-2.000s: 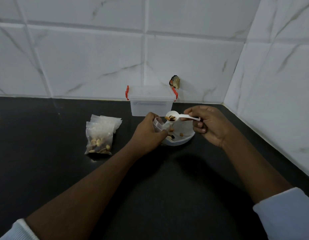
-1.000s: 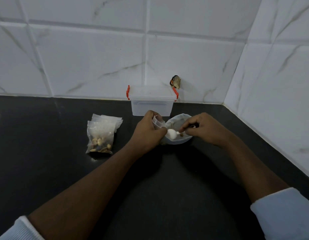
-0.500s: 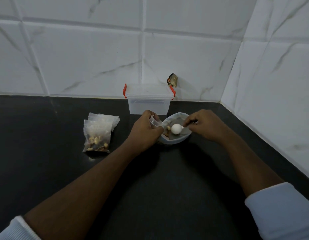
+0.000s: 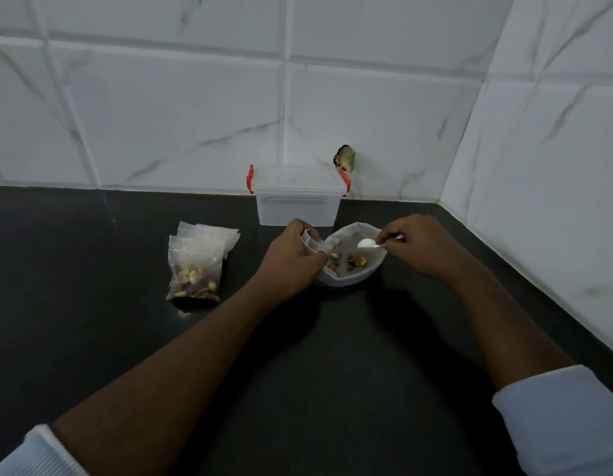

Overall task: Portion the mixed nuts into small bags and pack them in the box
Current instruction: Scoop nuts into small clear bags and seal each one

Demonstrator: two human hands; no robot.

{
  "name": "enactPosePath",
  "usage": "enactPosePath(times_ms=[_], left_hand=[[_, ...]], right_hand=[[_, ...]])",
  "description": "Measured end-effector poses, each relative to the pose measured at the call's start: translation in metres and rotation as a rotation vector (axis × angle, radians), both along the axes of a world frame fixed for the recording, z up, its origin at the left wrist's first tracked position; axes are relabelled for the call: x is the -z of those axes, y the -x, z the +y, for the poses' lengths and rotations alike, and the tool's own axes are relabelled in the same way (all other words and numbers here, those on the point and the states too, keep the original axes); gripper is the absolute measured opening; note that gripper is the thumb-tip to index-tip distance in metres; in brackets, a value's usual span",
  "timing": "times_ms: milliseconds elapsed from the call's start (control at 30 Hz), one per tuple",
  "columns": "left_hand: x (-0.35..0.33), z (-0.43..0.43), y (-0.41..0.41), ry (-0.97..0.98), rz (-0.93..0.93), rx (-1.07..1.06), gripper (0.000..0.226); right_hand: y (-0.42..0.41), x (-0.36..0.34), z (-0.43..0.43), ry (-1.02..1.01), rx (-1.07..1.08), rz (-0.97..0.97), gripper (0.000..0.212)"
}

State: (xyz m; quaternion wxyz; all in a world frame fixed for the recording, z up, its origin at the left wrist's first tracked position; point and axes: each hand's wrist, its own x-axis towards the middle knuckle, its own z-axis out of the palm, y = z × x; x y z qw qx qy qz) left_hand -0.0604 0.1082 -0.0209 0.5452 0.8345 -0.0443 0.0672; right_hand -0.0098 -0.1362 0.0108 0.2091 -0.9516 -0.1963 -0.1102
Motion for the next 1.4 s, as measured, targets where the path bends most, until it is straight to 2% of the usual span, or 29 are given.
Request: enactPosePath(times_ms=[233, 300, 467, 633, 733, 900, 967, 1067, 1167, 1300, 1400], left_hand=[[0.000, 0.000, -0.001, -0.023, 0.007, 0.000, 0.030], [0.000, 0.000, -0.001, -0.032, 0.007, -0.004, 0.031], [0.000, -0.001, -0.002, -0.047, 0.010, -0.014, 0.033], [-0.001, -0.001, -0.002, -0.037, 0.007, -0.028, 0.031], [0.000, 0.000, -0.001, -0.022, 0.001, -0.014, 0.033], [-0.001, 0.000, 0.000, 0.015, 0.009, 0.009, 0.035], [-0.001, 0.000, -0.001, 0.013, 0.007, 0.015, 0.036], [0.001, 0.000, 0.001, 0.027, 0.001, 0.035, 0.040], [0.003, 0.000, 0.001, 0.049, -0.038, 0.036, 0.043], [0.005, 0.000, 0.001, 0.030, -0.059, 0.021, 0.042], [0.005, 0.000, 0.001, 0.022, -0.062, 0.025, 0.044]], right_hand=[[0.012, -0.009, 0.010, -0.083, -0.115, 0.143, 0.019], [0.013, -0.008, 0.013, -0.210, -0.114, 0.234, 0.020], [0.013, 0.001, 0.021, -0.647, -0.027, 0.613, 0.016], [0.004, 0.011, 0.021, -1.000, 0.054, 0.860, 0.015], [0.002, 0.009, 0.017, -1.099, 0.046, 0.895, 0.015], [0.004, 0.001, 0.015, -1.210, -0.087, 0.792, 0.020], [0.006, 0.000, 0.018, -1.220, -0.163, 0.732, 0.024], [0.010, 0.001, 0.026, -1.166, -0.269, 0.650, 0.020], [0.012, 0.006, 0.033, -0.999, -0.310, 0.568, 0.020], [0.013, 0.010, 0.034, -0.609, -0.374, 0.433, 0.022], [0.014, 0.005, 0.032, -0.637, -0.358, 0.361, 0.023]])
